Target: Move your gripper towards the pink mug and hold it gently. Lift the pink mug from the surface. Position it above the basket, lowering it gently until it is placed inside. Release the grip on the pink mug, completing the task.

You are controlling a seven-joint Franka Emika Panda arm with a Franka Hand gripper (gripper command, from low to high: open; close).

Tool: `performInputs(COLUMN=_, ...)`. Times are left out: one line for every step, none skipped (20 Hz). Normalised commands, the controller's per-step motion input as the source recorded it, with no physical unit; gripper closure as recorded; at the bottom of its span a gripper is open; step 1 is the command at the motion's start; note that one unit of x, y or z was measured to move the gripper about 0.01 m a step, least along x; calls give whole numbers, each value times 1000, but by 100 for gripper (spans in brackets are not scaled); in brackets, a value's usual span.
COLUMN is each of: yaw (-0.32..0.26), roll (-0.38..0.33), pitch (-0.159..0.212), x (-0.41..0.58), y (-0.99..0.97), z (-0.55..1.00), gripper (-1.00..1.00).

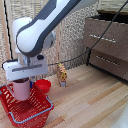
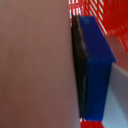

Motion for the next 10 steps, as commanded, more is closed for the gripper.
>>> performInputs(yaw=28, roll=0, pitch=-9, x=0, y=111, z=-437, gripper=100)
performInputs(yaw=26, roll=0, pitch=-2, x=0, y=151, z=-446, gripper=100)
performInputs(yaw=26, roll=0, pitch=0, x=0, y=160, z=-431, gripper=100)
performInputs(yaw=27, roll=-5, pitch=0, x=0, y=169, z=-411, gripper=100)
performInputs(yaw=27, roll=-27, pitch=-5, x=0, y=149, z=-366, gripper=100)
performInputs(yaw=25, roll=-48, pitch=-6, x=0, y=154, z=-303, gripper=100)
performInputs(yaw=21, roll=-60, pitch=-9, x=0, y=143, z=-231, gripper=100)
performInputs(yaw=19, roll=-66, pitch=0, x=0, y=160, z=-177, gripper=100)
performInputs(yaw=9, roll=-59, pitch=0, x=0, y=166, z=-137, gripper=100)
performInputs(yaw=9, roll=-54, pitch=0, x=0, y=166, z=-134, gripper=100)
